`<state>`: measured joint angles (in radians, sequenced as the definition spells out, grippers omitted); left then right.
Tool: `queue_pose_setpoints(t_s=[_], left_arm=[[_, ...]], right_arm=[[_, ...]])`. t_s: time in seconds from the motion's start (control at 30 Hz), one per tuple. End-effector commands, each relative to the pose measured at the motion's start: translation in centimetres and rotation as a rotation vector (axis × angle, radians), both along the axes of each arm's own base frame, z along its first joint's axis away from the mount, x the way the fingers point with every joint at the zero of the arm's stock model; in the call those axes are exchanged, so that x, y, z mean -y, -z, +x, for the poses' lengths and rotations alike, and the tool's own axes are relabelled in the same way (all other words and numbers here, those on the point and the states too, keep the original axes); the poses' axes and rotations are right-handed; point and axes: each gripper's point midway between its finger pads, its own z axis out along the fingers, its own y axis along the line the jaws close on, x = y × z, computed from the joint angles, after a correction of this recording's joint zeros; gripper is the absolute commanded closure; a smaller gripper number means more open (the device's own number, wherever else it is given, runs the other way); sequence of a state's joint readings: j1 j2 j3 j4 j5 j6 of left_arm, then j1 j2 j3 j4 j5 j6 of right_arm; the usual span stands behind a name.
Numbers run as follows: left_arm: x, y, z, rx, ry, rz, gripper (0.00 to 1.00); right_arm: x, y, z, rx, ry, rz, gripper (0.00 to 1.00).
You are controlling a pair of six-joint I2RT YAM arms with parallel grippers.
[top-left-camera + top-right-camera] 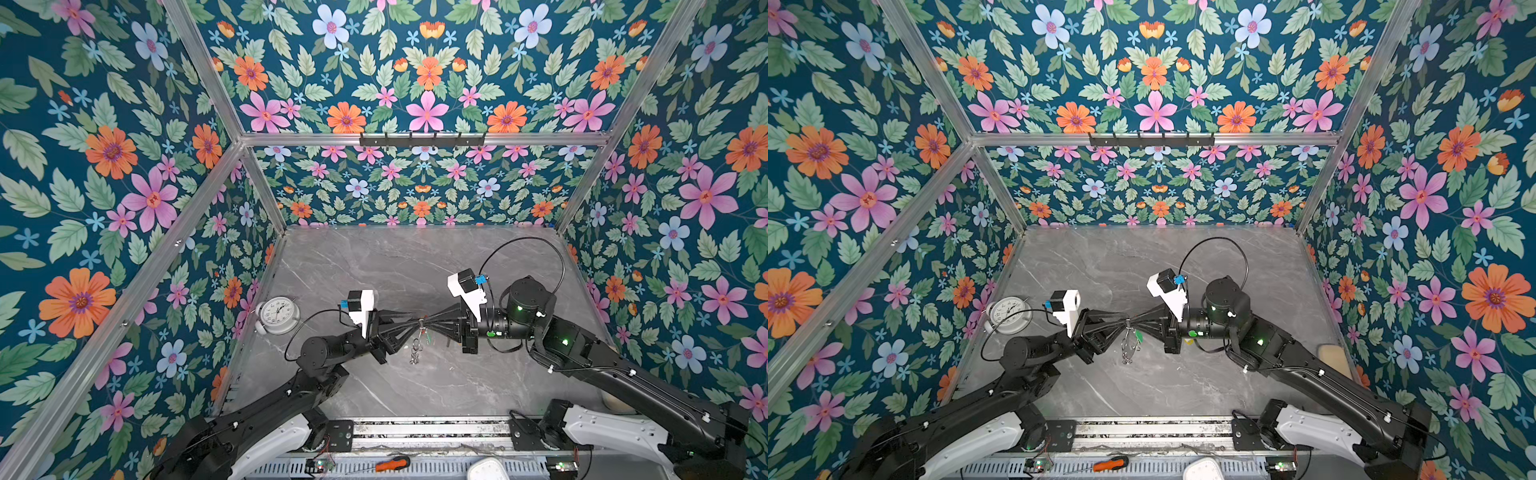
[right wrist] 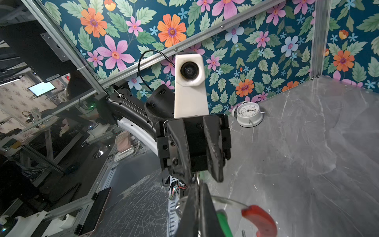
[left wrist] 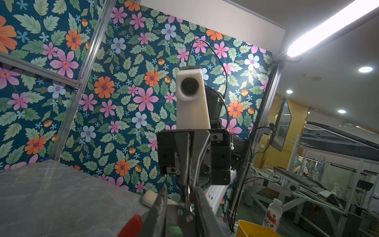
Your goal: Remove the keys from the keyring
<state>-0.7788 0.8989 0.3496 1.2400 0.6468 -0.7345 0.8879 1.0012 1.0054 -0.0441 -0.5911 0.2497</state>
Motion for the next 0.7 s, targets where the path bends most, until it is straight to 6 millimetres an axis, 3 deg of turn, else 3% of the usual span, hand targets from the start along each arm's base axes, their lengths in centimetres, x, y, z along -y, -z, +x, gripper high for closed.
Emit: queue_pose_setpoints(t_s=[0.0,0.3,0.67], left_arm=[[0.1,-0.2,-0.1,-0.009,0.009,0.013,0.68],[1.6,0.5,-0.3,-0.068,0.068,0.176,0.61],[2.8,0.6,-1.0,-0.089,0.141,0.352,0.62]], right_arm=[[0.4,0.3,0.0,0.019,0.014,-0.041,1.00],[1.6,0.8,-0.3,0.039,0.028,-0.132,1.00],[2.4,0.6,-0.1,0.062,0.050,-0.167,1.00]])
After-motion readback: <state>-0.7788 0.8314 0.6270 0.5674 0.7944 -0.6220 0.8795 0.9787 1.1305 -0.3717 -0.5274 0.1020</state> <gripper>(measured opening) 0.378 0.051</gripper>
